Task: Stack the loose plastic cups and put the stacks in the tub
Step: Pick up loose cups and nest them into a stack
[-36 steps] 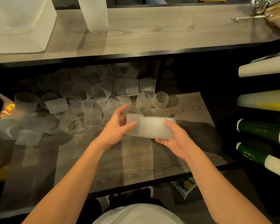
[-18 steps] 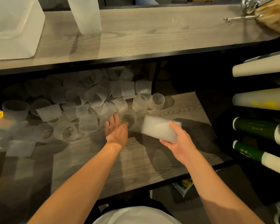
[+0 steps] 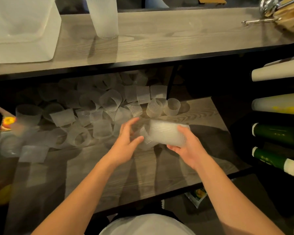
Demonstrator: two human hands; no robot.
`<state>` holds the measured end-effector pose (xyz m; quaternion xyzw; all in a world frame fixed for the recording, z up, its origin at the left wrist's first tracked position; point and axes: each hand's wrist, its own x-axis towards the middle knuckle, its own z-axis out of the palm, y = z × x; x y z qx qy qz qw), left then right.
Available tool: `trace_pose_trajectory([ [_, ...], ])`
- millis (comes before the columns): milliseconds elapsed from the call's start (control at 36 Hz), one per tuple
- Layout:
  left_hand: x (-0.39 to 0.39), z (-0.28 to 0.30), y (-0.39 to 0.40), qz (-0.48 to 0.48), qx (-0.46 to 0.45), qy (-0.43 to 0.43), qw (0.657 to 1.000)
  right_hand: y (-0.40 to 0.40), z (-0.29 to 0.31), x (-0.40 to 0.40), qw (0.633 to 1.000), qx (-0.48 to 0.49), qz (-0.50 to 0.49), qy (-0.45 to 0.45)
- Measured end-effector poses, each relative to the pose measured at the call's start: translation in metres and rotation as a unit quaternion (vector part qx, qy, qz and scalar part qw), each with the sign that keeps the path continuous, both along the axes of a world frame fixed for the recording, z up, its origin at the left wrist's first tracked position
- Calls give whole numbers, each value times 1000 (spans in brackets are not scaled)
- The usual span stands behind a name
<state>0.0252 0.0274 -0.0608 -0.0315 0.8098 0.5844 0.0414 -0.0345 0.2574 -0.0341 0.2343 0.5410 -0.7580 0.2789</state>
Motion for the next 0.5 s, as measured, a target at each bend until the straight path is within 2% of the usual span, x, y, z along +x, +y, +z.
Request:
trace_pose_trajectory([
  [83,4,-7,0,138,108,17,984,-6,0,0,1000,13,27,3],
  [139,3,-7,4,189,154,12,970,-12,-2,2,997,40,63,9],
  [194,2,-4,11,186,144,4,972,-21,-3,6,995,50,85,9],
  [278,4,-2,22,111,49,-31,992,-32,-5,13,995,60,74,6],
  [306,4,-1,21,101,53,-38,993,-33,-6,15,996,59,64,1],
  [361,1,2,13,149,80,-56,984,-31,-8,19,998,48,40,-10],
  [389,-1,-4,5,197,46,-64,977,-30,-10,20,999,43,24,-13],
  [417,-5,-8,-5,238,-47,-75,967,-29,-10,21,999,41,6,-16],
  [444,-9,-14,-15,250,-197,-77,945,-29,-11,23,999,40,-11,-17],
  [472,-12,-21,-25,223,-336,-81,912,-28,-11,24,999,40,-25,-19],
  [500,-14,-28,-32,168,-428,-90,883,-28,-11,25,998,41,-35,-21],
])
